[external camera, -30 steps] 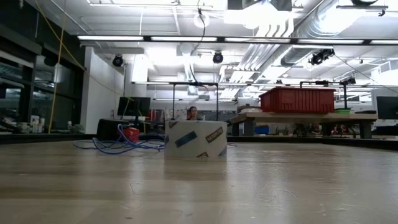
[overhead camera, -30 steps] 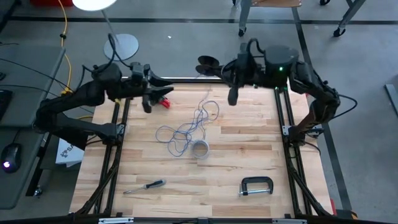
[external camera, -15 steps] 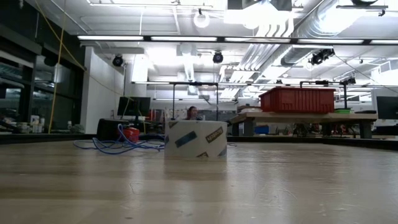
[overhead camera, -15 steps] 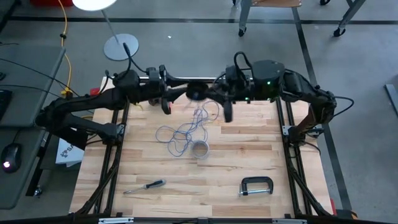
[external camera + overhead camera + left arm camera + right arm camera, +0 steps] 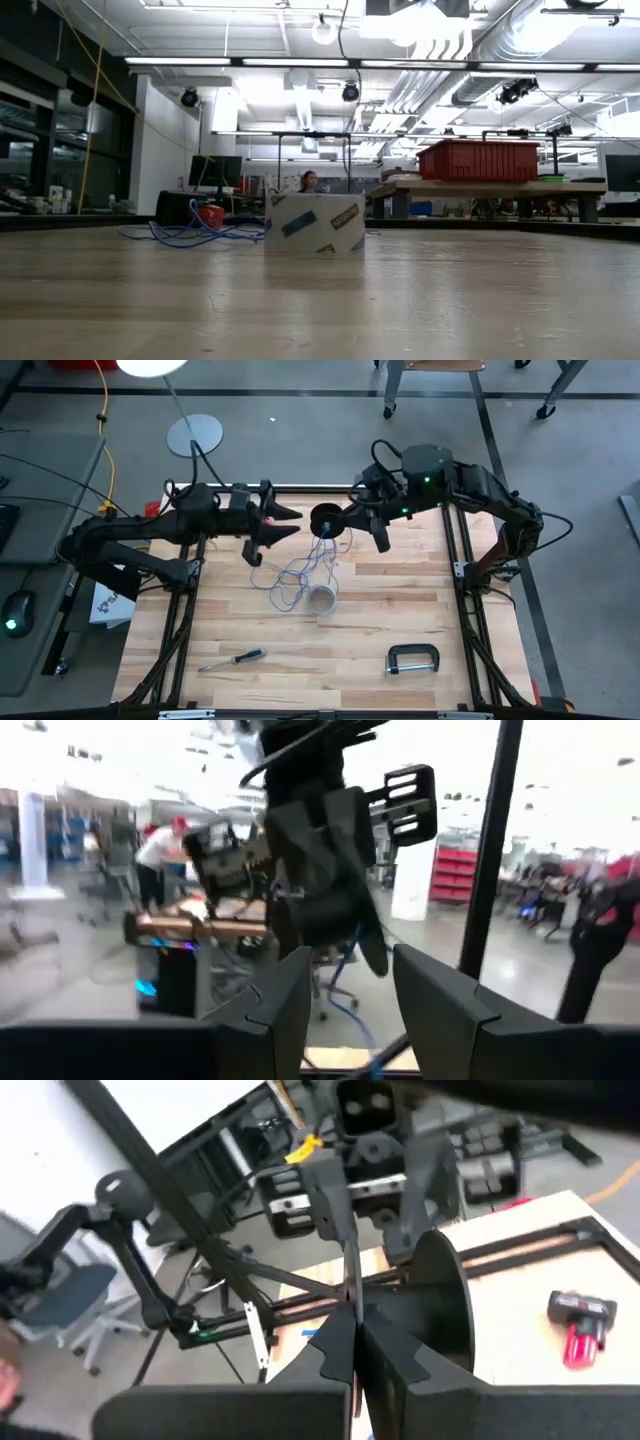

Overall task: Coil cords
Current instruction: Uncoil the blue wire from the spool

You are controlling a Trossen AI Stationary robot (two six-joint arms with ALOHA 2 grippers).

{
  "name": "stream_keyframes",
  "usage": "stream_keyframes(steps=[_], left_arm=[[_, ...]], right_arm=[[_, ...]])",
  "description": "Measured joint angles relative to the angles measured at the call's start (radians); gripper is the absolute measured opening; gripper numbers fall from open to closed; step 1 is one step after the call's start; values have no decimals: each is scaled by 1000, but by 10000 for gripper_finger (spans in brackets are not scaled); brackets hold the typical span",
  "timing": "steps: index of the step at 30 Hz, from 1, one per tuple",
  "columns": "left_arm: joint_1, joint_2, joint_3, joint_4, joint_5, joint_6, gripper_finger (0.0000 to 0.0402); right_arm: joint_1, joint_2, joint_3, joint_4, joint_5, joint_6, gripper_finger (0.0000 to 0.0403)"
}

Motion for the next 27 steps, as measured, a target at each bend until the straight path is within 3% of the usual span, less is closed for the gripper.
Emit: stream_keyframes(steps=[6, 20, 23, 27], left_arm=[[9, 12, -1, 27, -5, -195, 138], [6, 79, -1, 154, 4, -153, 130], [6, 82, -1, 148, -11, -122, 99], [6, 82, -1, 149, -19, -102, 18]], right_arm=[[5, 0, 0, 21, -32, -91, 0], [8, 18, -1, 34, -50, -92, 0], [8, 18, -1, 33, -50, -87, 0], [8, 18, -1, 40, -47, -65, 0]])
